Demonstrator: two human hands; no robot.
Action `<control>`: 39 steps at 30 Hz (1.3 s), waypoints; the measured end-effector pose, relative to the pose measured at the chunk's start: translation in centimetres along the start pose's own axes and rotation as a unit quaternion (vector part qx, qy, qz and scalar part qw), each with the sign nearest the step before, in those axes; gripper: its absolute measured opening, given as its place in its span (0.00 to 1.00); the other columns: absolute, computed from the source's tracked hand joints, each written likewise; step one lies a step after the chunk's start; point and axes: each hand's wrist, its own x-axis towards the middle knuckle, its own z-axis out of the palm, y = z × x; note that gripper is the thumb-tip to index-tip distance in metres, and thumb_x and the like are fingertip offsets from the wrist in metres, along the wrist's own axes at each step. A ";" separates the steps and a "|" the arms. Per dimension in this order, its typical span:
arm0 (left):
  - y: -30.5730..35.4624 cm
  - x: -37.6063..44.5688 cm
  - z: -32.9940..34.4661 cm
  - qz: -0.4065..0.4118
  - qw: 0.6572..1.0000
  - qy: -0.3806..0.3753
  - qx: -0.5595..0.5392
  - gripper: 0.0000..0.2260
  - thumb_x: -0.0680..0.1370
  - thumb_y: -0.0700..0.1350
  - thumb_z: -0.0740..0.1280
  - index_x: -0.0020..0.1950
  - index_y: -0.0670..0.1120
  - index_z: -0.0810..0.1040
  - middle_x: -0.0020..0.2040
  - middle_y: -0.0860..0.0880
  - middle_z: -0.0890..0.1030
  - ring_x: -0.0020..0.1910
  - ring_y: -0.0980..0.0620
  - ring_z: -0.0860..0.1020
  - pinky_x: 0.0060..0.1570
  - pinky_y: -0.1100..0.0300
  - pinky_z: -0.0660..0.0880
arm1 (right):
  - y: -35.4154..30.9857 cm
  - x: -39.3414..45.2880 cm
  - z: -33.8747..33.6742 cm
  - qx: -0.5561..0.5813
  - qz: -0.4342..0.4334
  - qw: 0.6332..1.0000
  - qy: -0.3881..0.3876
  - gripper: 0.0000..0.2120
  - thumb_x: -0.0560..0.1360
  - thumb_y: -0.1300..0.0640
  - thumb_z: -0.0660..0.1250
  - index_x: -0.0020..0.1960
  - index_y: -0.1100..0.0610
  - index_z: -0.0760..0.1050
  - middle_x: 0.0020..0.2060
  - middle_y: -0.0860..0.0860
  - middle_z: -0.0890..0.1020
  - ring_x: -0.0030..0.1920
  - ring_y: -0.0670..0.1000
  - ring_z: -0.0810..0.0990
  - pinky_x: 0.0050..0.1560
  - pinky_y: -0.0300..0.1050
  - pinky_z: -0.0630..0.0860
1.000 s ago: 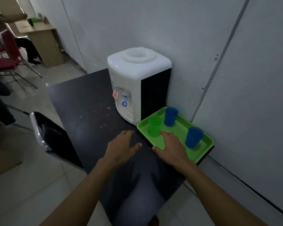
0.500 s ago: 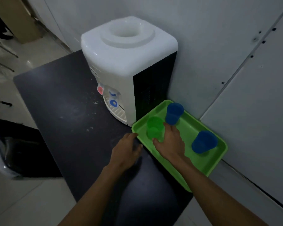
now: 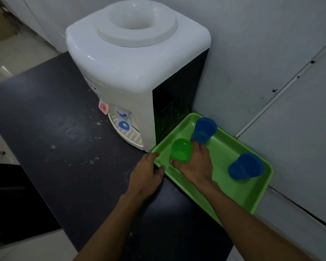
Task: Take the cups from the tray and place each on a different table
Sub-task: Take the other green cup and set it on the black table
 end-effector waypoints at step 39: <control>17.6 -4.1 -1.7 0.047 0.854 -0.469 -0.220 0.23 0.63 0.73 0.63 0.46 0.60 0.83 0.40 0.51 0.86 0.46 0.49 0.84 0.50 0.50 0.78 | 3.0 -17.4 -17.4 -0.034 -0.014 0.957 0.286 0.42 0.50 0.28 0.68 0.57 0.53 0.77 0.76 0.54 0.60 0.79 0.54 0.44 0.76 0.62 0.45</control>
